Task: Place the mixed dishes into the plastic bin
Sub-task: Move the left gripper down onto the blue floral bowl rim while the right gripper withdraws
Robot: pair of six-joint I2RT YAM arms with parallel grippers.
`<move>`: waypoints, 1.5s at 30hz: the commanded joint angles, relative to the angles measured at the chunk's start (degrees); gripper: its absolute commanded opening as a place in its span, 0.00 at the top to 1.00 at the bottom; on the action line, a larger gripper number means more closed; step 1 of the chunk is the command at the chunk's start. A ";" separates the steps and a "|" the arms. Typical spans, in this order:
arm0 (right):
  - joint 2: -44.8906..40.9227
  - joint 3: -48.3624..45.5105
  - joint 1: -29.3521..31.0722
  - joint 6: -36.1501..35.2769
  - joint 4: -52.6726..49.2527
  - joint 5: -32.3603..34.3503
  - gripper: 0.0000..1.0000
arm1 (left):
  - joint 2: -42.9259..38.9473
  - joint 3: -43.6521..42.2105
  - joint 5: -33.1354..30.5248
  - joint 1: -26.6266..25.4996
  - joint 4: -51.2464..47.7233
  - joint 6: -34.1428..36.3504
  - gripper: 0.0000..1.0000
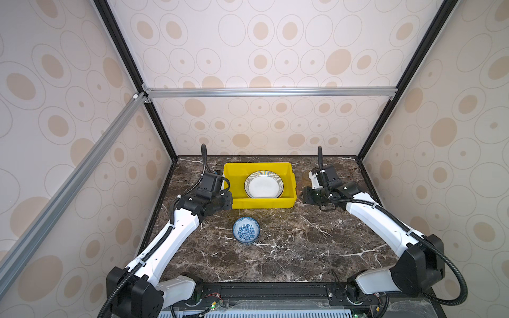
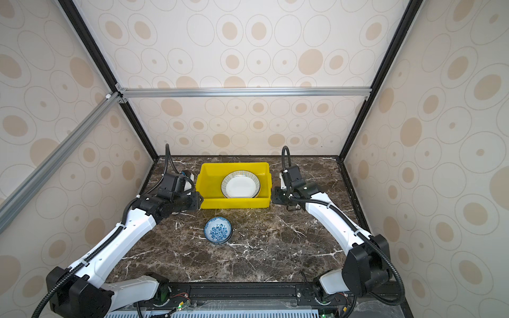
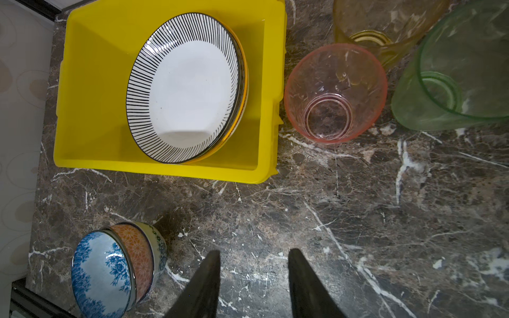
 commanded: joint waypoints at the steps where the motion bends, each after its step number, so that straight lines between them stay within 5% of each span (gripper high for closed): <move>1: -3.05 -3.23 0.42 1.99 1.05 0.90 0.57 | -1.23 -1.61 0.82 -0.15 -2.65 0.14 0.59; 23: -6.16 -6.73 0.41 1.52 0.04 2.86 0.56 | -2.27 -10.81 4.24 -4.11 -2.68 -2.66 0.60; 45: -7.22 -6.56 0.40 -0.75 -1.92 7.03 0.53 | 1.32 -10.78 2.95 -8.17 -4.19 -4.18 0.62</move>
